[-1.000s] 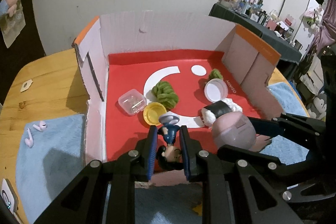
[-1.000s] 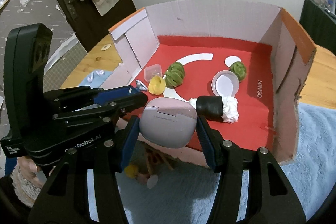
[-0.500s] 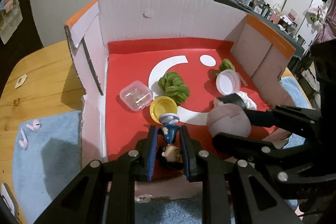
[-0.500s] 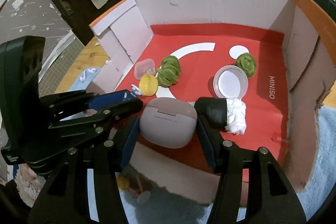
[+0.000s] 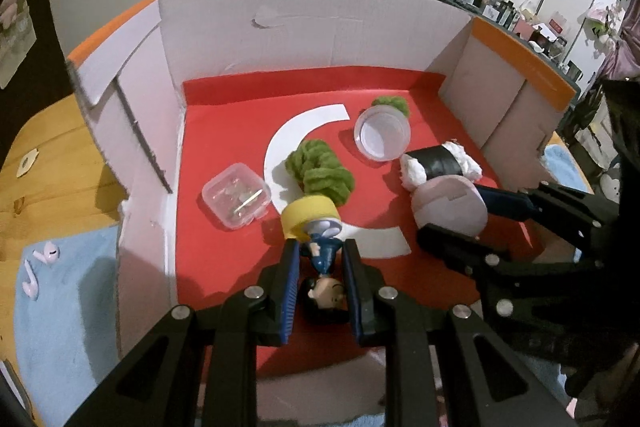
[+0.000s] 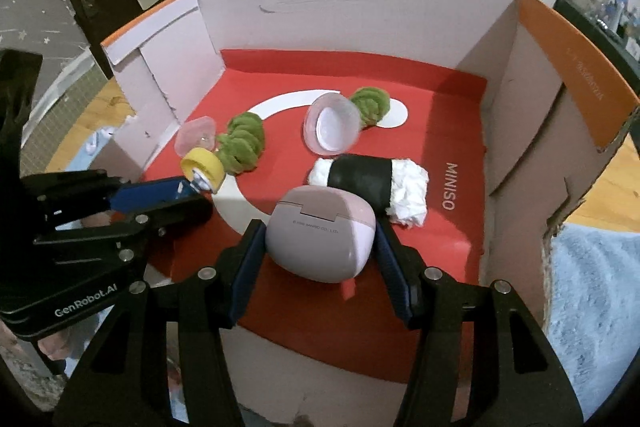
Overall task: Organize objects
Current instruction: 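Carry the figurine doll and pink case over the red box with both grippers, then lower the doll and pink case onto the red floor and open both grippers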
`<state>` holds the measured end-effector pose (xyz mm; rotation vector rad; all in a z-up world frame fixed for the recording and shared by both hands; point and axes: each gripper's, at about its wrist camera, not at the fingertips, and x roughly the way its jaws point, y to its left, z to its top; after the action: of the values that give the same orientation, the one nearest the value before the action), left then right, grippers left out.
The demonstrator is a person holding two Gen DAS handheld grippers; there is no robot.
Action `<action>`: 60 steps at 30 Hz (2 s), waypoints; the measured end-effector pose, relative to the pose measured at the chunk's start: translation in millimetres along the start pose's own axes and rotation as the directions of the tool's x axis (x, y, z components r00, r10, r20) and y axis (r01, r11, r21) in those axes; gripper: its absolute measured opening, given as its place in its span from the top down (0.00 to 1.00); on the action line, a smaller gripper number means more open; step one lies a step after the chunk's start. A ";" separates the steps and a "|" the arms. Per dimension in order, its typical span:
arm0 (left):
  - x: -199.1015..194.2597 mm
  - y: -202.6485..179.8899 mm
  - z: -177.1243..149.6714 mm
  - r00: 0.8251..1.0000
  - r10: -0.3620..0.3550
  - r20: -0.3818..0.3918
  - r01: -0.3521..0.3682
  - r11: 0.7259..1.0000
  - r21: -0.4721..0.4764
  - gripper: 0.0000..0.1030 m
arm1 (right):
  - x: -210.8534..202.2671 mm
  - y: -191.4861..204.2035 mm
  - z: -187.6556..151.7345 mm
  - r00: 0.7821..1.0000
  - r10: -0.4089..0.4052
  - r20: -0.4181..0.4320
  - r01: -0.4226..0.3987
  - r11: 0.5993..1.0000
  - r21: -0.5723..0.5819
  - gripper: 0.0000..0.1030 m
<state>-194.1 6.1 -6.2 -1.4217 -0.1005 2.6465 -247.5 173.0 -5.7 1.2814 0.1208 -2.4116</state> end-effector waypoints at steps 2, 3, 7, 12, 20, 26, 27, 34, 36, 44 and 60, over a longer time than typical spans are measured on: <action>2.3 -0.8 2.3 1.000 0.009 0.002 -0.009 1.000 -0.001 0.79 | -0.6 0.4 -0.7 1.000 -0.004 0.002 0.004 1.000 -0.004 0.48; 2.8 -1.3 3.0 1.000 0.014 0.003 -0.014 1.000 0.000 0.79 | -0.8 0.6 -1.3 1.000 -0.004 0.002 0.004 1.000 -0.006 0.48; 2.9 -1.2 2.8 1.000 0.024 0.015 -0.024 1.000 -0.006 0.79 | -1.3 -0.2 -2.9 1.000 0.001 0.006 -0.001 1.000 -0.006 0.48; 2.9 -0.3 1.8 0.999 0.030 0.027 -0.030 0.999 -0.015 0.78 | 0.0 0.2 -4.8 1.000 0.008 0.007 -0.008 1.000 -0.009 0.48; 2.8 2.6 1.3 0.999 0.018 0.037 -0.018 1.000 -0.023 0.78 | 1.3 2.1 -4.3 1.000 0.011 0.011 -0.011 1.000 -0.004 0.48; 3.3 3.3 0.9 0.999 0.014 0.046 -0.013 1.000 -0.024 0.78 | 2.7 0.0 -2.9 0.999 0.031 0.019 -0.031 0.999 0.014 0.47; 3.2 3.7 0.9 0.999 0.014 0.047 -0.012 1.000 -0.026 0.78 | 2.2 -0.3 -3.0 0.999 0.035 0.020 -0.035 0.999 0.016 0.47; 2.8 2.5 0.8 0.999 0.018 0.050 -0.017 1.000 -0.024 0.78 | 1.0 -0.2 -2.7 0.998 0.056 0.028 -0.057 0.998 0.023 0.45; 2.5 2.6 0.8 0.999 0.017 0.051 -0.016 1.000 -0.022 0.78 | 0.2 1.0 -3.0 0.998 0.062 0.031 -0.063 0.998 0.020 0.41; 1.4 3.1 0.3 0.998 0.019 0.054 -0.018 0.999 -0.026 0.72 | -5.3 2.5 -3.7 0.996 0.071 0.048 -0.072 0.997 0.020 0.39; -18.9 -1.6 -8.2 0.995 0.041 0.094 -0.040 0.999 -0.015 0.54 | -24.3 8.9 -11.2 0.994 0.075 0.085 -0.076 0.997 0.016 0.31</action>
<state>-176.8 4.7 5.0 -1.3154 -0.1004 2.7510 -223.3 175.3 8.6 1.1692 0.0242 -2.4034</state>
